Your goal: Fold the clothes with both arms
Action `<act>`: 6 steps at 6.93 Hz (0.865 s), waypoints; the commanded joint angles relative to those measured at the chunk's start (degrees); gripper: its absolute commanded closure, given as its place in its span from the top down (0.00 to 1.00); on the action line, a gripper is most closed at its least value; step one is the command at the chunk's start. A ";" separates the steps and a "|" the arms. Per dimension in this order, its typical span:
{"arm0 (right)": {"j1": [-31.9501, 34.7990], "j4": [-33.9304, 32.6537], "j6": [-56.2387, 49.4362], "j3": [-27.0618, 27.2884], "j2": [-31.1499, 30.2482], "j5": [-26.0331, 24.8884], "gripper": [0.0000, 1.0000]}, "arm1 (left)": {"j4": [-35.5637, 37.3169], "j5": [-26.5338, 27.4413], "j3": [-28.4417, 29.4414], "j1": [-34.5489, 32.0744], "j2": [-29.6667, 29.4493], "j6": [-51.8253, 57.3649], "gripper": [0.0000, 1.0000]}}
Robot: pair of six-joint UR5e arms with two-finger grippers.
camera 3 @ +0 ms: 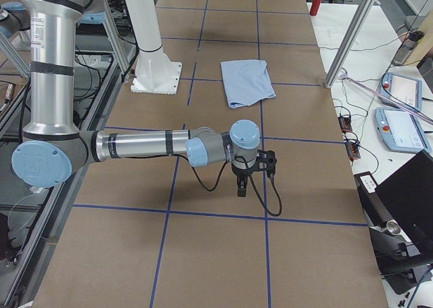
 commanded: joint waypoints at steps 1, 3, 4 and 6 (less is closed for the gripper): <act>-0.65 -6.08 0.04 0.76 3.40 -0.03 1.00 | 7.91 -1.91 -6.10 -0.53 1.30 -1.96 1.00; -0.65 -6.74 -0.05 3.23 1.93 -2.12 1.00 | 13.45 -2.18 -6.59 -1.24 3.47 0.99 1.00; -0.65 -6.56 0.04 4.44 1.75 -4.58 1.00 | 10.13 -1.92 -5.45 -1.15 4.02 3.63 1.00; -0.74 -6.21 -0.05 3.66 1.40 -3.82 1.00 | 9.83 -2.09 -4.92 -1.06 3.94 3.57 1.00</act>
